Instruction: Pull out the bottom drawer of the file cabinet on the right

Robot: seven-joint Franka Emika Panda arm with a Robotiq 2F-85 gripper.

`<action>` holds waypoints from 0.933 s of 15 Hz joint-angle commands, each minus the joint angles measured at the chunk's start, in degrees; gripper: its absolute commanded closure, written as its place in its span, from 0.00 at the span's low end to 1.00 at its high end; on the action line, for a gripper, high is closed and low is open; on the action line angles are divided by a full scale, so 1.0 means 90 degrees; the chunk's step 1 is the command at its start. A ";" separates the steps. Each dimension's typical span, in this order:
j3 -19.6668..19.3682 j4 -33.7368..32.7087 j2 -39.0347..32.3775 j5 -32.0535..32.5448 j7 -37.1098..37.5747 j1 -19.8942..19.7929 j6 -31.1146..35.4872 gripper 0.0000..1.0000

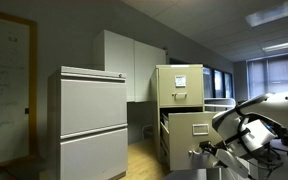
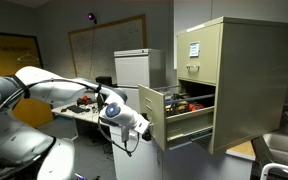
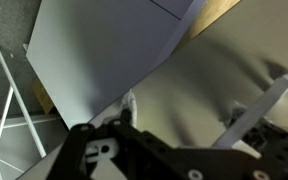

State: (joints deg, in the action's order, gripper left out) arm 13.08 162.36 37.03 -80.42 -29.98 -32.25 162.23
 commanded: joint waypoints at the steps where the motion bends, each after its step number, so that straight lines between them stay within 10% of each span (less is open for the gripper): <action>1: 0.0382 0.0002 0.0519 -0.1234 -0.0861 -0.0027 0.0752 0.00; 12: 0.0548 -0.0355 0.2236 -0.5297 -0.4651 0.1426 0.4507 0.00; 13: 0.0773 -0.0371 0.2116 -0.5681 -0.5258 0.0837 0.3983 0.00; 14: 0.0566 -0.0365 0.2236 -0.5894 -0.5688 0.1219 0.4098 0.00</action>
State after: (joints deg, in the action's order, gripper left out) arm 19.31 159.08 54.54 -126.79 -69.89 -22.20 199.08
